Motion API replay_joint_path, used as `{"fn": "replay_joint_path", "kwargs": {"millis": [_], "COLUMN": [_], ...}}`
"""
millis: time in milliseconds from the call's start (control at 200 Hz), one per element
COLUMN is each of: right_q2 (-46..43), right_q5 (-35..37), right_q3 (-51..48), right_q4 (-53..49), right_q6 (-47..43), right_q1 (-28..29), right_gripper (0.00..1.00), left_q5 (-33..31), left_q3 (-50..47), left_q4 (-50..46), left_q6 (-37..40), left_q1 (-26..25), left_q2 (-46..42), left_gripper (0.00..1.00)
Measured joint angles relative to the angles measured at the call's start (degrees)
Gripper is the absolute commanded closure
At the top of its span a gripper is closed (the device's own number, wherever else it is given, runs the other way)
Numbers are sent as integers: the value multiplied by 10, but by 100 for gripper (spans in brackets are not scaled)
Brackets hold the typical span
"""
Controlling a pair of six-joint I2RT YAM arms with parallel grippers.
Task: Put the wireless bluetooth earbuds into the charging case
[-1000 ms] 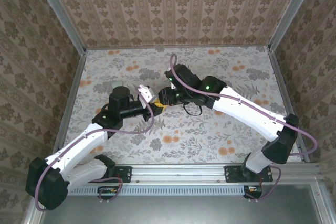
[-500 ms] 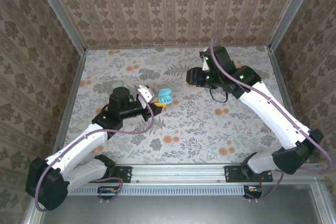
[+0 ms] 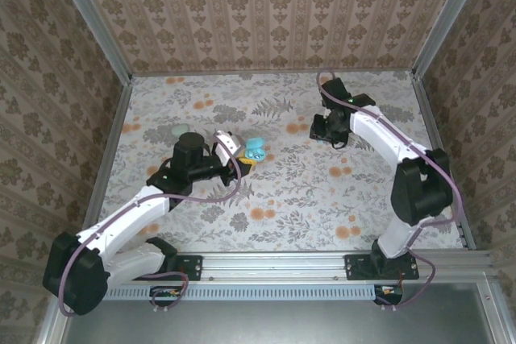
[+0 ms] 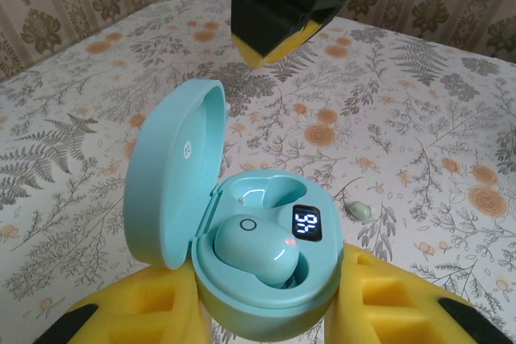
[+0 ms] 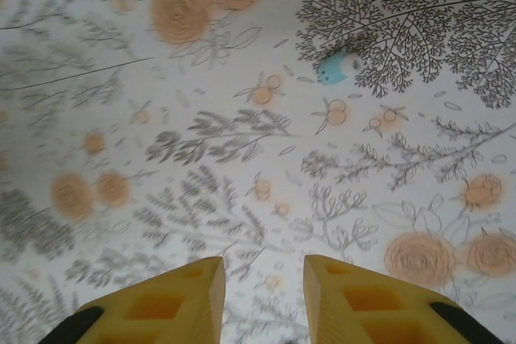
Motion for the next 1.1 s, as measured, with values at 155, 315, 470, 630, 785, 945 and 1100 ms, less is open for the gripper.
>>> {"fn": "replay_joint_path", "kwargs": {"millis": [155,315,470,630,785,945,1100], "right_q2": [87,171,218,250,264,264,257], "right_q5": [-2,-2,2,5,5,5,4], "right_q3": [34,98,151,189,198,172,143], "right_q4": [6,14,15,14,11,16,27], "right_q6": [-15,-32,-53,-74,-89,-96,-98], "right_q1": [-17,-35,-52,-63,-67,-67,-68], "right_gripper": [73,76,80,80,81,81,83], "left_q5": [-1,0,0,2,3,9,9], "left_q3": [0,0,0,0,0,0,0], "left_q4": [1,6,17,28,36,38,37], "left_q6": [1,2,1,2,1,0,-1], "left_q1": [3,7,8,10,11,11,11], "left_q2": [14,32,50,63,72,73,70], "left_gripper": [100,100,100,100,100,100,100]}}
